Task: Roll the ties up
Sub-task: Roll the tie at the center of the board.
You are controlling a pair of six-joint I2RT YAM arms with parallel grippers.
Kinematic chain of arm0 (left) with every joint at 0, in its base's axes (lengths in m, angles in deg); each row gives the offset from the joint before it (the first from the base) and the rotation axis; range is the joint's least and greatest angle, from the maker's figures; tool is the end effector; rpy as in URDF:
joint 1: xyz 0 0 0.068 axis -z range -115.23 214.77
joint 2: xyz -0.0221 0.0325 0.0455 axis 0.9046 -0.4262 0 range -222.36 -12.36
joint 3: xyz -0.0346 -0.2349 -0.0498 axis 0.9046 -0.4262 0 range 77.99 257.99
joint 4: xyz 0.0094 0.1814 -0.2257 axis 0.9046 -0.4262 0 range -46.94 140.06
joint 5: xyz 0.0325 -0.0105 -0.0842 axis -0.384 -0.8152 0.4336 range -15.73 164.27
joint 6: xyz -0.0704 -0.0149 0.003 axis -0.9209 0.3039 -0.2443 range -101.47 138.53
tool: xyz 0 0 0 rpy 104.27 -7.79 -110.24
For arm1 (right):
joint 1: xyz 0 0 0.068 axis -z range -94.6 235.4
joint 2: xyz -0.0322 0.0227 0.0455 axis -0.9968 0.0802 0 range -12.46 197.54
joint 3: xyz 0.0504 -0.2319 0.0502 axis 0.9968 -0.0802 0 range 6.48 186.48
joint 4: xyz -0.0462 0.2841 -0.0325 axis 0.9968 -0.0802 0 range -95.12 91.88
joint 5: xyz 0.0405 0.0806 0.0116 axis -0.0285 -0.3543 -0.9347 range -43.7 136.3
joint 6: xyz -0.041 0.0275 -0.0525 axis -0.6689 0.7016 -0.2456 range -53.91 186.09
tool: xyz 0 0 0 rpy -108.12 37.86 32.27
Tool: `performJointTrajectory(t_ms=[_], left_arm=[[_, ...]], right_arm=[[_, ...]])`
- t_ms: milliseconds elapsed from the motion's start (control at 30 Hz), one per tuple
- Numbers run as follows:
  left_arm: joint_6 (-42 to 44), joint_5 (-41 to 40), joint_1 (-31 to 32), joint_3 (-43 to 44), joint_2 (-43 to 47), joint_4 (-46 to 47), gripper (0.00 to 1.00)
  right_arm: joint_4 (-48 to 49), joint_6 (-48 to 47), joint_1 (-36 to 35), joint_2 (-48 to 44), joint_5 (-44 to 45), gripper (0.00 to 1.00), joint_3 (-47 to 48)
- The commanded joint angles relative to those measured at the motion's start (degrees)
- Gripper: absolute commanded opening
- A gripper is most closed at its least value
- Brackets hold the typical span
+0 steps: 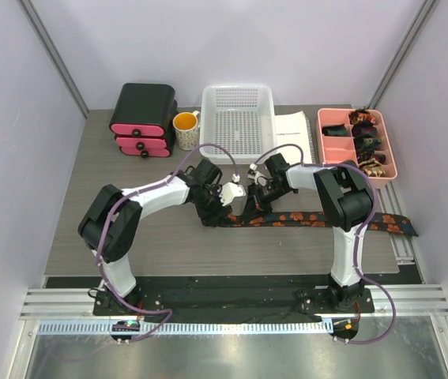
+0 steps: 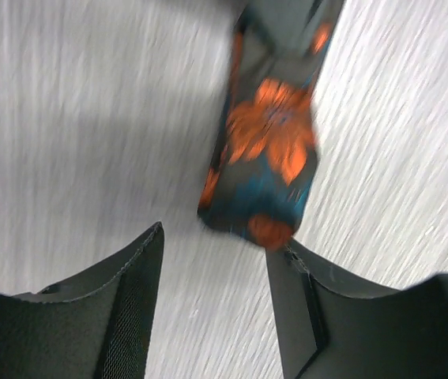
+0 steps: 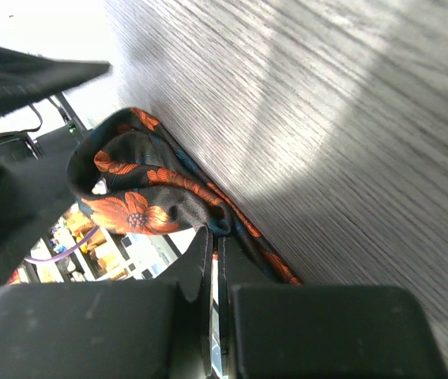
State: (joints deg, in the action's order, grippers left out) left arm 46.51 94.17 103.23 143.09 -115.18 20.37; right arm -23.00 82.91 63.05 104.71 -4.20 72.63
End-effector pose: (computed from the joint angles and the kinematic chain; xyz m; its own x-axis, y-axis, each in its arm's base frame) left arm 0.2815 -0.2496 0.0995 -0.3161 0.8144 -0.4867 0.9461 0.3091 -0.0973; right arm 0.3276 0.1844 0.0359 -0.9789 -0.2036 -0.0166 -0.1384 0.6015 0.7868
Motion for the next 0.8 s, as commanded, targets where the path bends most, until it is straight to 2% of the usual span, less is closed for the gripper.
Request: performJointTrajectory(t_ms=[0, 300, 367, 433, 533, 767], left_arm=[[5.5, -0.1, -1.0, -1.2, 3.8, -3.3, 0.55], [4.4, 6.2, -1.0, 0.2, 3.0, 0.2, 0.53], [3.9, 6.2, -1.0, 1.0, 2.1, 0.6, 0.48], [3.5, 6.2, -1.0, 2.4, 1.1, 0.7, 0.38], [2.7, 9.0, -0.9, 4.2, 0.9, 0.7, 0.29], [-0.6, 11.9, 1.5, 7.8, -2.5, 1.0, 0.25]], right_arm=[[-2.7, -2.1, -0.9, 4.0, 10.5, 0.01, -0.7], [-2.6, -1.4, -0.9, 4.3, 9.4, 0.01, 0.4], [-2.7, -1.4, -0.9, 4.3, 9.1, 0.01, 0.3], [-2.7, -1.5, -0.9, 4.3, 8.9, 0.01, 0.3], [-2.7, -1.4, -0.8, 4.3, 8.8, 0.01, 0.3], [-2.7, -1.3, -0.8, 4.3, 8.0, 0.01, 0.5]])
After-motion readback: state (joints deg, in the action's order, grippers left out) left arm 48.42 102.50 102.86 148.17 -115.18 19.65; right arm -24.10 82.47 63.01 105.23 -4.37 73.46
